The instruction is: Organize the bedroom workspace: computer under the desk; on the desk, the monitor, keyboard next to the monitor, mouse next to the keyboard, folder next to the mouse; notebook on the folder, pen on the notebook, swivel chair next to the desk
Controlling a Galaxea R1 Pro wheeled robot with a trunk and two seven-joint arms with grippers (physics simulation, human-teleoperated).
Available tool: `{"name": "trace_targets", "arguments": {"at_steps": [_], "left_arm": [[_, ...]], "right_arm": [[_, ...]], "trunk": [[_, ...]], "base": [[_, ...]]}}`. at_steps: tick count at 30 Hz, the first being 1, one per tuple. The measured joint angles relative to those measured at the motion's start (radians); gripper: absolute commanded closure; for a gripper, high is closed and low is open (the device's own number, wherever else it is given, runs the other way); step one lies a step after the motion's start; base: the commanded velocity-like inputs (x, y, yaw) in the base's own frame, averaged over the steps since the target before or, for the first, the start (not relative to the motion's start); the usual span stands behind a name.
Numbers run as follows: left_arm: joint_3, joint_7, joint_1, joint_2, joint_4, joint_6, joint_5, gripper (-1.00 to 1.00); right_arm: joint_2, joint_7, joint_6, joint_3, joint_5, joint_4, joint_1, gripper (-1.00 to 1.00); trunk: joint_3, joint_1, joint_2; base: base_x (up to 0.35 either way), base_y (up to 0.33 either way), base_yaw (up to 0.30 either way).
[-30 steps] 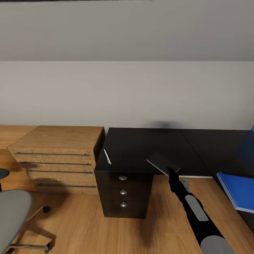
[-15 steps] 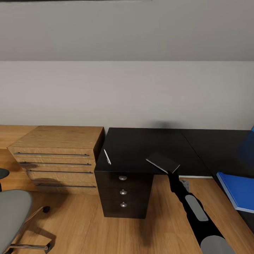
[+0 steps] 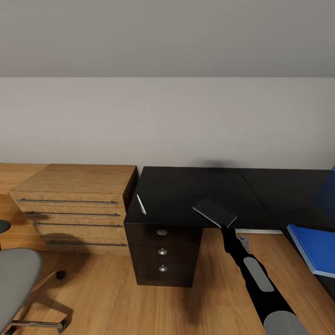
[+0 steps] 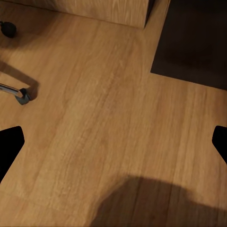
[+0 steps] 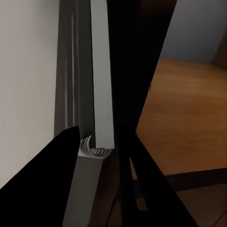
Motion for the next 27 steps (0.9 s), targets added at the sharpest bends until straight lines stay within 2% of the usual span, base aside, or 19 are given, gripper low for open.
{"name": "trace_targets", "arguments": {"at_steps": [3, 12, 15, 17, 20, 22, 27], "left_arm": [[0.001, -0.001, 0.000, 0.000, 0.001, 0.000, 0.000, -1.00], [0.001, -0.004, 0.000, 0.000, 0.003, 0.000, 0.001, -1.00], [0.001, -0.004, 0.000, 0.000, 0.003, 0.000, 0.001, -1.00], [0.001, -0.004, 0.000, 0.000, 0.003, 0.000, 0.002, -1.00], [0.001, -0.003, 0.000, 0.000, 0.005, 0.001, 0.002, -1.00], [0.001, -0.003, 0.000, 0.000, 0.005, 0.001, 0.002, -1.00], [0.001, -0.003, -0.001, 0.000, 0.022, 0.001, 0.002, -1.00]], "right_arm": [[0.002, 0.007, 0.000, 0.000, -0.001, -0.002, 0.000, 1.00], [0.002, 0.026, -0.002, 0.000, 0.000, -0.010, 0.001, 1.00], [0.002, 0.033, -0.003, -0.001, 0.000, -0.042, 0.003, 1.00], [0.001, 0.035, -0.003, -0.001, 0.001, -0.092, 0.008, 1.00], [0.003, 0.028, -0.008, -0.002, 0.000, -0.228, 0.070, 1.00], [0.005, 0.024, -0.018, -0.002, 0.000, -0.268, 0.090, 1.00], [0.008, -0.004, -0.107, -0.003, 0.000, -0.388, 0.158, 1.00]], "trunk": [[0.000, 0.000, 0.000], [0.028, -0.034, 0.063], [0.038, -0.046, 0.084], [0.044, -0.054, 0.098], [0.053, -0.065, 0.119], [0.059, -0.073, 0.133], [0.060, -0.073, 0.133]], "base": [[0.000, 0.000, 0.000], [0.000, 0.000, 0.000], [0.000, 0.000, 0.000], [0.000, 0.000, 0.000], [0.000, 0.000, 0.000], [0.000, 0.000, 0.000], [0.000, 0.000, 0.000]]}}
